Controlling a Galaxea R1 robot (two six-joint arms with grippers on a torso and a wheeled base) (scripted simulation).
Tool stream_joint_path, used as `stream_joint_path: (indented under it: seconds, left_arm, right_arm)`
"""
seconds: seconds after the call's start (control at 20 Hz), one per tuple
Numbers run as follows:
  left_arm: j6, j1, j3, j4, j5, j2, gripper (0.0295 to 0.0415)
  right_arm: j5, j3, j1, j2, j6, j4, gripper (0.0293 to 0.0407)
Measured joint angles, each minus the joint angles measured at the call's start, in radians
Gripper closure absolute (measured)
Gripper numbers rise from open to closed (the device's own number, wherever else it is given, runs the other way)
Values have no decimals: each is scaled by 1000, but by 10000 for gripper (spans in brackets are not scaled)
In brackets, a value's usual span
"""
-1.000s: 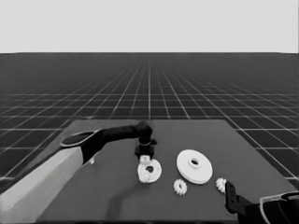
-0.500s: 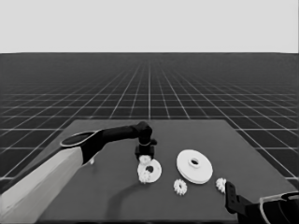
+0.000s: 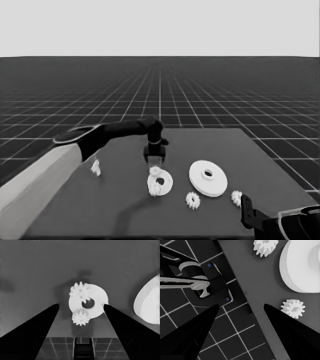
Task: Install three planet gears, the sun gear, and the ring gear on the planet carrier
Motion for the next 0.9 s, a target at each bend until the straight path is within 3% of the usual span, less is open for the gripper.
stream_joint_path:
  seconds: [0.1,0.15,0.2,0.25,0.35,0.6,0.65,0.7,0.8,0.9]
  left_arm:
    - [0,-1,0,-1,0,0,326]
    - [481,-79,461,66,-336,-266,302]
    - [912,-180,868,107,-542,-652,297]
    - [1172,-241,1105,131,-662,-935,310]
    - [1414,-294,1333,153,-774,-1185,323]
    - [1534,-320,1444,164,-830,-1301,326]
    - [1537,-321,1448,165,-832,-1304,326]
    - [1539,-321,1450,165,-833,-1306,326]
    - [1542,-322,1451,165,-834,-1308,326]
    - [1542,-322,1452,165,-834,-1308,326]
  right_arm:
    - [0,0,0,0,0,0,315]
    - [0,0,0,0,0,0,315]
    - [0,0,0,0,0,0,315]
    - [0,0,0,0,0,0,315]
    - [0,0,0,0,0,0,315]
    - [0,0,0,0,0,0,315]
    - [-64,-181,203,29,288,267,304]
    - [-139,-348,280,90,444,383,307]
    - [-219,-542,315,177,576,469,313]
    - [-246,-622,321,215,617,497,315]
